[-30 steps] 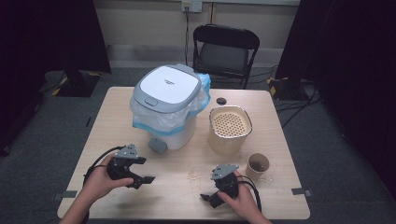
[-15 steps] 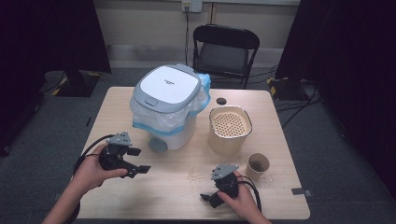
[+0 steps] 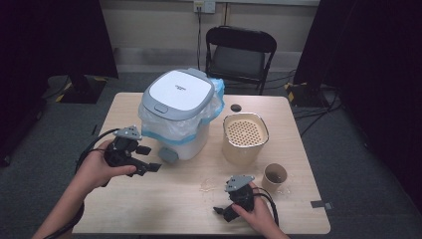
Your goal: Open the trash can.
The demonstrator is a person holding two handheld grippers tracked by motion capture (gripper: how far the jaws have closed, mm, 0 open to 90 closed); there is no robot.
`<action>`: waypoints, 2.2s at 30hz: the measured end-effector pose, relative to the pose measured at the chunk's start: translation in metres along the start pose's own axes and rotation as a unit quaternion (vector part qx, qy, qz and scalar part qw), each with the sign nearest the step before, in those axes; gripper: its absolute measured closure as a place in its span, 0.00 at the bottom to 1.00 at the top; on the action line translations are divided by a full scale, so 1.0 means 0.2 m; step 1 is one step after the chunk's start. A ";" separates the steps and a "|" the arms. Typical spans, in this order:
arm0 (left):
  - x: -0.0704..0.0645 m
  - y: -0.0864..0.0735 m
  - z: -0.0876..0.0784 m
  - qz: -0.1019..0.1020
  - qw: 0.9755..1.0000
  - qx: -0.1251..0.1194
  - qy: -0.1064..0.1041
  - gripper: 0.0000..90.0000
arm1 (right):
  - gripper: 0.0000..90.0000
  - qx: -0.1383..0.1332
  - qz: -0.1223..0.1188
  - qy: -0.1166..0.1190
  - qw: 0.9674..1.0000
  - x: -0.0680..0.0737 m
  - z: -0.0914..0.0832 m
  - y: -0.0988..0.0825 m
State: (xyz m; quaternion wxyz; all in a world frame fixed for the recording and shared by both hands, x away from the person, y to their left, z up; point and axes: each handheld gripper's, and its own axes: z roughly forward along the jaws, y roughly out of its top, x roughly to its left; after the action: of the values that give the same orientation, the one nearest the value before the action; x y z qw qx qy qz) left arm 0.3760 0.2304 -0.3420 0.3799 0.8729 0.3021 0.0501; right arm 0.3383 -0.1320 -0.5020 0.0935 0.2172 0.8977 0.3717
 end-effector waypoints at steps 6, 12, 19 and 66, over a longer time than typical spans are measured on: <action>0.01 0.06 -0.03 0.002 1.000 0.004 0.010 0.31 | 0.00 0.000 0.000 0.000 1.000 0.00 0.00 0.00; 0.03 0.11 -0.05 -0.005 1.000 0.004 0.011 0.31 | 0.00 0.000 0.000 0.000 1.000 0.00 0.00 0.00; 0.04 0.17 -0.08 -0.004 1.000 0.002 0.014 0.32 | 0.00 0.000 0.000 0.000 1.000 0.00 0.00 0.00; 0.11 0.54 -0.17 0.014 0.999 -0.013 0.044 0.53 | 0.00 0.002 -0.001 0.002 1.000 0.00 0.00 0.00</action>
State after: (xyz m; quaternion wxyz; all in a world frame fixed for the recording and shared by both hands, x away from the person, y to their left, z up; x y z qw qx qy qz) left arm 0.4363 0.2081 -0.2459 0.3769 0.8689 0.3055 0.0979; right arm 0.3383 -0.1322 -0.5019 0.0917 0.2163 0.8988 0.3702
